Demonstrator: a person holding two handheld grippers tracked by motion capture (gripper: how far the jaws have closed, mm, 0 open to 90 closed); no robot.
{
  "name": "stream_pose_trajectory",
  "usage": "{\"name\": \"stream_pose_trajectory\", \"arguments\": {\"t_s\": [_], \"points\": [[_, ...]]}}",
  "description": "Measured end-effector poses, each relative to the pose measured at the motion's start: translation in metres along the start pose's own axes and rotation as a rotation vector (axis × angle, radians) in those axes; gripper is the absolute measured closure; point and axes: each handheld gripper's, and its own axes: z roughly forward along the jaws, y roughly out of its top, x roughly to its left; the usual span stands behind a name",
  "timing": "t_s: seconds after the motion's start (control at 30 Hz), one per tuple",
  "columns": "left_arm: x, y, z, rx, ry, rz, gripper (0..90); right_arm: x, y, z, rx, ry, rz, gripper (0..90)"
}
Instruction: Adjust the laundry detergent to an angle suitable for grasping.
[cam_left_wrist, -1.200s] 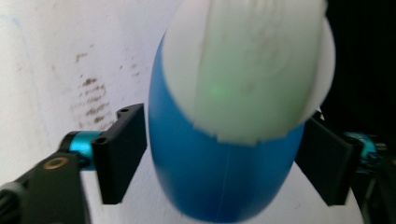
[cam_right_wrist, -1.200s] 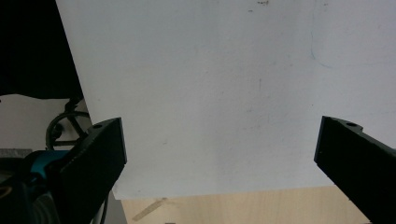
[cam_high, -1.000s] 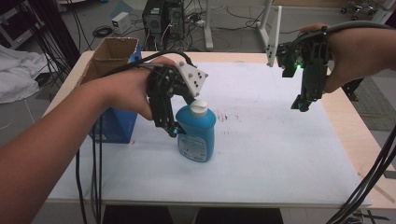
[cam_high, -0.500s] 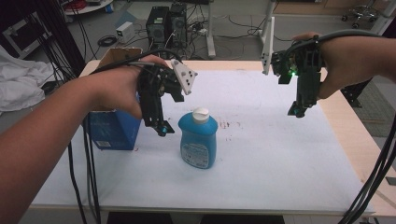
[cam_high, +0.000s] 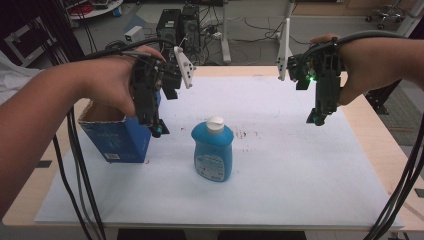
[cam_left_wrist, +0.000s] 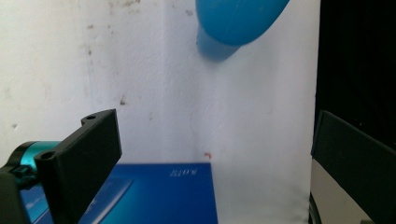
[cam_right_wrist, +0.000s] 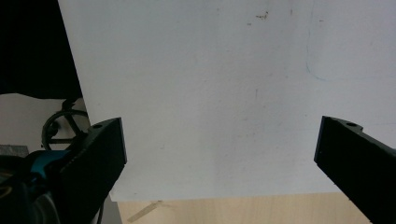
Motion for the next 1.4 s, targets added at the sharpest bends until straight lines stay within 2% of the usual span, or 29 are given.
{"name": "stream_pose_trajectory", "arguments": {"t_s": [0.17, 0.23, 0.6, 0.73, 1.13, 1.4], "points": [[0.004, -0.001, -0.006, 0.086, 0.008, -0.055, 1.6, -0.002, 0.001, 0.001, -0.005, 0.001, -0.002, 1.5], [0.006, -0.001, -0.007, 0.105, 0.010, -0.050, 1.6, -0.002, 0.003, 0.001, 0.001, 0.002, 0.000, 1.5], [0.020, 0.005, -0.009, 0.104, -0.009, -0.092, 1.7, -0.008, 0.001, -0.003, -0.011, 0.001, -0.001, 1.5], [0.023, 0.007, -0.011, 0.102, -0.009, -0.092, 1.7, -0.009, 0.001, -0.007, -0.017, -0.004, 0.000, 1.5], [0.021, 0.011, -0.013, 0.095, 0.004, -0.088, 1.6, -0.008, 0.000, -0.009, -0.024, -0.011, -0.009, 1.5], [0.020, 0.014, -0.012, 0.097, 0.005, -0.079, 1.7, -0.007, -0.006, -0.011, -0.027, -0.017, 0.006, 1.5]]}}
